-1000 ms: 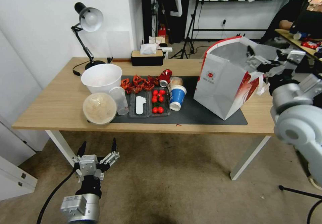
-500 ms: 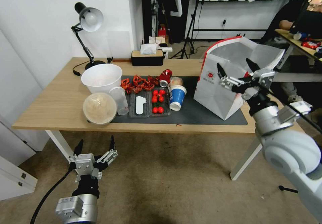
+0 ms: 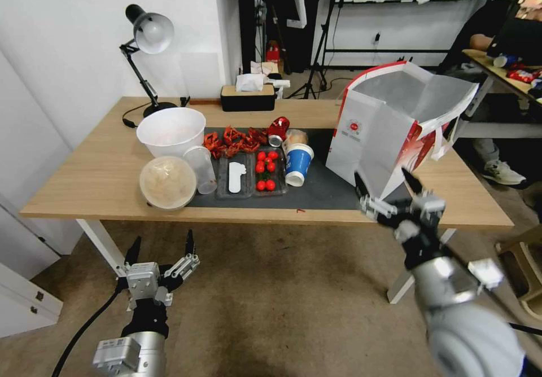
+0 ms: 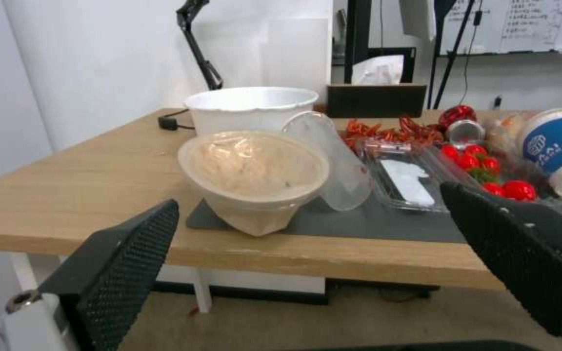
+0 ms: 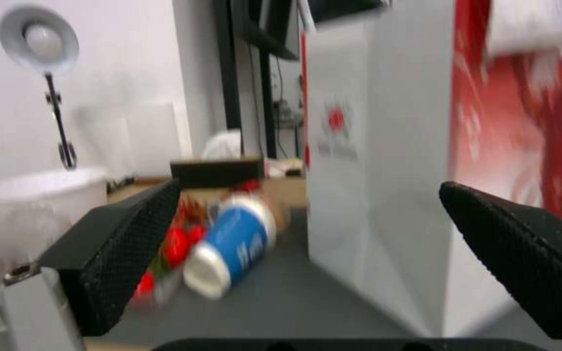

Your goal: Pick up the food delivery bag from the floor and place it on the table.

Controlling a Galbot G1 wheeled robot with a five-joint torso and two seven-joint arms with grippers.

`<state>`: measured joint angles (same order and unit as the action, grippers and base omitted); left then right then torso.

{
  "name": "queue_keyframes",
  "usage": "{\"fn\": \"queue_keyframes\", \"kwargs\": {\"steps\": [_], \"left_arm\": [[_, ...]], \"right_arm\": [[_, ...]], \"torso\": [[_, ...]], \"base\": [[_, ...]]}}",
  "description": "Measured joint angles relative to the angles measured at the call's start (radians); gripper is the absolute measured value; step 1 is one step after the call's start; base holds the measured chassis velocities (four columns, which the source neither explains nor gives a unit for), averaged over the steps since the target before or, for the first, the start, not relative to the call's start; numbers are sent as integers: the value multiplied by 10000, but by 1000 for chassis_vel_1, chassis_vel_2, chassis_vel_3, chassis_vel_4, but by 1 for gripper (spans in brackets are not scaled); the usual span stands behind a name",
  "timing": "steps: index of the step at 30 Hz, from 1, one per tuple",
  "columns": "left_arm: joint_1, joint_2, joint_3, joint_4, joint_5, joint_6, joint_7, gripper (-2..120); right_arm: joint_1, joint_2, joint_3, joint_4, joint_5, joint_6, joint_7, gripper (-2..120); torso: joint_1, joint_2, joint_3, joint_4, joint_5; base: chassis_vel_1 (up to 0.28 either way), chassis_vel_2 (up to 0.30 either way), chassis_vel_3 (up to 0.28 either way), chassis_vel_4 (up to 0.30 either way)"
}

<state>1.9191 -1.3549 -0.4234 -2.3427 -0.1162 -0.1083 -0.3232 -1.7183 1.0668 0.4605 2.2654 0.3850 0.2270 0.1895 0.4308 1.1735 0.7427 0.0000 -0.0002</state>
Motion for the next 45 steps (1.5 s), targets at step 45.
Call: {"fn": "queue_keyframes", "kwargs": {"steps": [45], "left_arm": [[-252,177,161,622,-211,-116,122,100]], "right_arm": [[-696,1100,-127,-1522,-753,1645,-755,100]], "torso": [[1,-1,1,-1,2]], "base": [[0,0,0,0]]}}
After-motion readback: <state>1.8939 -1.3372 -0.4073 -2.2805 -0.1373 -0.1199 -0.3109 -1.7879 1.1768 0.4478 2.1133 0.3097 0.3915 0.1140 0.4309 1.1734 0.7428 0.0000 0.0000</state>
